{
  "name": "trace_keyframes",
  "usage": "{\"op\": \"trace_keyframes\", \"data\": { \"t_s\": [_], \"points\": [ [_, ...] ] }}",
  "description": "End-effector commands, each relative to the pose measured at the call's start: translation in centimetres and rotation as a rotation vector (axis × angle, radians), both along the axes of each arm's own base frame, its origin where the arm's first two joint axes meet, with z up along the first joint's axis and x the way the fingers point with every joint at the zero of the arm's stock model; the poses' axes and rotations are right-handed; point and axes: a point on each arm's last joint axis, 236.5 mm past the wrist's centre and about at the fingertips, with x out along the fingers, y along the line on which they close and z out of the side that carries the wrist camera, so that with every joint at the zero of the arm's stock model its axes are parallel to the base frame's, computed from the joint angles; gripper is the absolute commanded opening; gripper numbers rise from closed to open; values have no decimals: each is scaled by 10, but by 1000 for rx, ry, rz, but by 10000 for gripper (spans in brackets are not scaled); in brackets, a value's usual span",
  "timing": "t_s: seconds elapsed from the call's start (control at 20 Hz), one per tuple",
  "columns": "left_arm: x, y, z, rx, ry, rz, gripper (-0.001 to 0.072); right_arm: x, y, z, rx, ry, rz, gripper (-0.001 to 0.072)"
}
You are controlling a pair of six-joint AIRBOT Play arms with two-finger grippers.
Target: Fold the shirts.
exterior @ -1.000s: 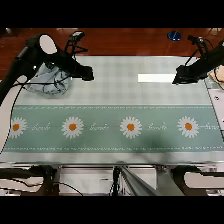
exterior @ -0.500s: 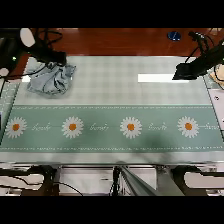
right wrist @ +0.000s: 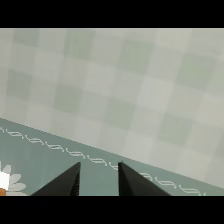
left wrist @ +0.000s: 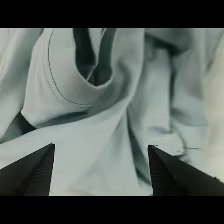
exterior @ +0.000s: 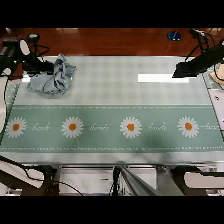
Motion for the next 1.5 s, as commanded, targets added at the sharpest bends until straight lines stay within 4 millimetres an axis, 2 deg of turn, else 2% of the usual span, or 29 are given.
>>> {"op": "trace_keyframes", "data": {
  "t_s": [0.0,0.15,0.2,0.25,0.3,0.4,0.5,0.55,0.65,0.7,0.8,0.85,0.95,1.05,1.2,1.3,1.45],
  "points": [
    [-6,18,-38,49,87,12,720,1,0,0,-4,-6,11,302],
    [-10,17,-65,45,140,10,720,1,0,0,-4,-6,11,303],
    [-14,17,-71,44,164,12,530,1,0,0,-4,-6,11,303],
    [-21,17,-72,43,195,10,39,1,0,0,-4,-6,11,303],
    [-21,16,-68,46,197,5,27,1,0,0,-4,-7,11,303],
    [-10,17,-41,60,153,-28,26,4,0,1,-4,-19,7,303],
    [16,17,18,72,10,-36,26,4,0,1,-5,-20,6,303],
    [28,14,57,71,-83,-38,26,4,0,1,-5,-20,6,303],
    [42,-12,148,14,-287,-61,26,4,0,1,-5,-20,6,303],
    [40,-31,190,-33,-377,-86,26,4,0,1,-5,-20,6,303],
    [12,-81,266,-142,-523,-166,26,4,-1,1,-5,-20,6,303],
    [-7,-104,292,-183,-566,-209,27,4,0,1,-5,-19,6,302],
    [-45,-150,325,-256,-607,-305,27,2,-1,0,-7,-12,8,303],
    [-80,-199,327,-322,-558,-415,27,-4,-7,-3,-33,16,9,303],
    [-126,-279,292,-401,-386,-599,27,-20,-20,-9,-92,88,-3,303],
    [-151,-325,244,-401,-254,-701,27,-25,-27,-11,-117,113,-23,302],
    [-184,-369,151,-371,-30,-783,27,-30,-27,-12,-116,139,-24,303]
  ]
}}
